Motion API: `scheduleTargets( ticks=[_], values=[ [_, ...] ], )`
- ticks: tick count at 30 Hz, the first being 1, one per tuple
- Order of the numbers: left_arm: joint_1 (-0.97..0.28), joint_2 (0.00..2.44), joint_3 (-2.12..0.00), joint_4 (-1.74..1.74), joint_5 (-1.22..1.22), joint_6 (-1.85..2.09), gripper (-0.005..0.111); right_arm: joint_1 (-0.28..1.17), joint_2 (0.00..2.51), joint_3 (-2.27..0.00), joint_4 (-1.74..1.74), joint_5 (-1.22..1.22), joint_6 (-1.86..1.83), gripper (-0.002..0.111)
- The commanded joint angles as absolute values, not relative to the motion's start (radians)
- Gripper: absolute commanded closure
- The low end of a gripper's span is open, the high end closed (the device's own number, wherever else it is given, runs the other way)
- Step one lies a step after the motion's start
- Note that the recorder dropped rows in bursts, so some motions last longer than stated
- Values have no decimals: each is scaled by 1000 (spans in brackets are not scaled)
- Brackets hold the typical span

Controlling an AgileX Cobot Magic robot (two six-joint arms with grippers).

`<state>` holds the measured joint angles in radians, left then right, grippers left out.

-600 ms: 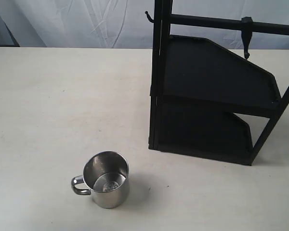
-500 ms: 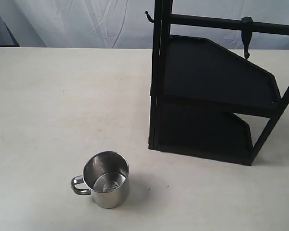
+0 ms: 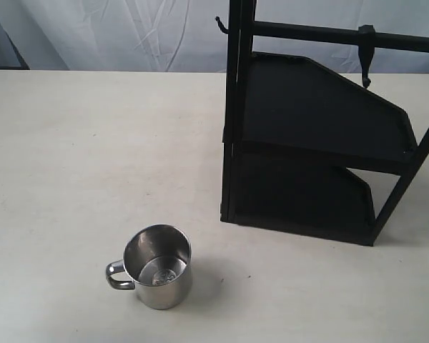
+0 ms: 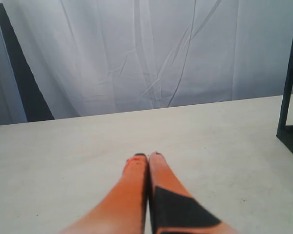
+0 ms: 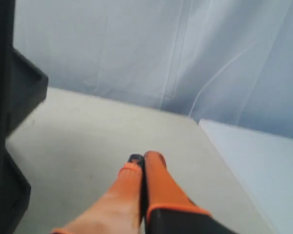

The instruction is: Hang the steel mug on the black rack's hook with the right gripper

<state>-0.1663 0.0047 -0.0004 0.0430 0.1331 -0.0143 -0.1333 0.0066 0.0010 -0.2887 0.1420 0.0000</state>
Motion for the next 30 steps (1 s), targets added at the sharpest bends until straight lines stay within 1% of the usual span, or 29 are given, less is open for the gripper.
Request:
scheduleTargets(
  ticks=[1,11,15,18,20,23,26,28,30],
  values=[
    [-171,0,0,44,128,-17,105,-138,0,0,-306,-78,0,108],
    [-171,0,0,44,128,-17,105,-138,0,0,-257,-275,26,108],
    [-171,0,0,44,128,-17,105,-138,0,0,-134,-475,315,108],
    [-171,0,0,44,128,-17,105,-138,0,0,-16,-641,439,108],
    [-171,0,0,44,128,-17,105,-138,0,0,97,-683,650,108],
    [-171,0,0,44,128,-17,105,-138,0,0,154,-597,1036,108],
    [-171,0,0,44,128,-17,105,-138,0,0,-68,-494,1373,109],
    [-171,0,0,44,128,-17,105,-138,0,0,-203,-472,1460,109],
    [-171,0,0,44,128,-17,105,-138,0,0,-263,-432,1498,109]
  ],
)
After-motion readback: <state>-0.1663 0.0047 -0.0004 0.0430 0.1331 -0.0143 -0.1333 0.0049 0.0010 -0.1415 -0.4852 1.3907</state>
